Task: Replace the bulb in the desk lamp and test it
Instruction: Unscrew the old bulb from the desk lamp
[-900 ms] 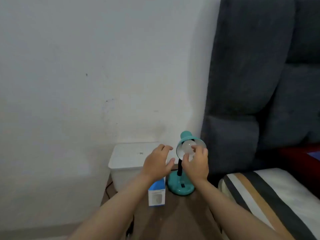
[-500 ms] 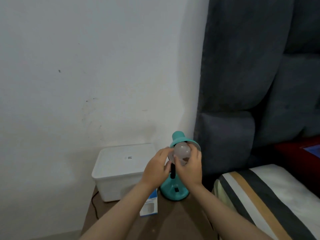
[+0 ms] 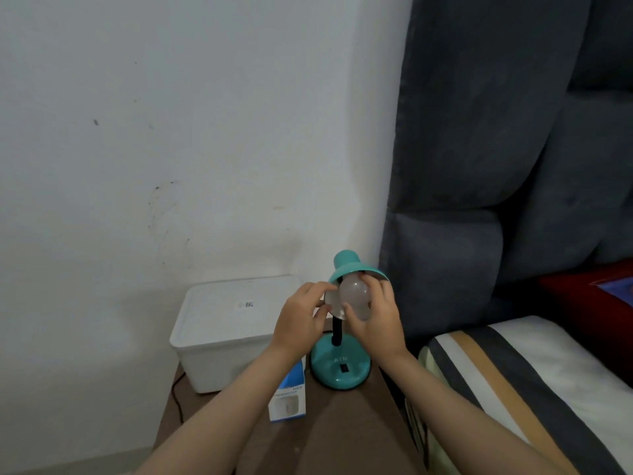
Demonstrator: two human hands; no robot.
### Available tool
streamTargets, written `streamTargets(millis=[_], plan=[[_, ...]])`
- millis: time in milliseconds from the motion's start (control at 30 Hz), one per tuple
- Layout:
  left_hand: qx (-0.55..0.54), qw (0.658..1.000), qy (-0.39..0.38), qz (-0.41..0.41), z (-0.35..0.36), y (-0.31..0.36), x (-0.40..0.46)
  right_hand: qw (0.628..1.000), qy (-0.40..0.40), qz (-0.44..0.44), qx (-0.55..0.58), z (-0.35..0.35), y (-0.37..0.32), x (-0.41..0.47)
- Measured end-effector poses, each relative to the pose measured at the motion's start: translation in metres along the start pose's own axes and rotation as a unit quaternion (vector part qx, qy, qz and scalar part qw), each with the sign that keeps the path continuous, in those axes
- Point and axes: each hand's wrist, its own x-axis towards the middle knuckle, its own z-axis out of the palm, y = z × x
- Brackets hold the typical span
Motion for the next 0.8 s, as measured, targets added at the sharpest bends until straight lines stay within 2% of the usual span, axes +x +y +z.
streamTargets(millis=[200,300,367,433,567,800], plan=[[-0.003,1.0,-0.01,-0.005,-0.001,0.003,0.001,0.999,0.005,-0.01,-0.038,-0.005,-0.001,0.001],[-0.003,1.0,-0.016,-0.002,0.001,0.006,0.002,0.994,0.071,0.073,0.038,0.001,-0.009,-0.001],[0.0,1.0,-0.022,0.002,0.002,0.006,0.002,0.977,0.115,0.153,0.096,0.006,-0.016,-0.003],[0.003,1.0,-0.023,0.005,0.002,0.005,0.002,0.966,0.131,0.182,0.127,0.009,-0.02,-0.002],[0.0,1.0,-0.012,-0.002,0.001,0.005,0.002,0.972,0.114,0.161,0.126,0.009,-0.023,0.0],[0.015,1.0,-0.02,0.003,0.0,0.004,0.002,0.997,0.031,0.069,-0.017,-0.001,-0.018,0.0]])
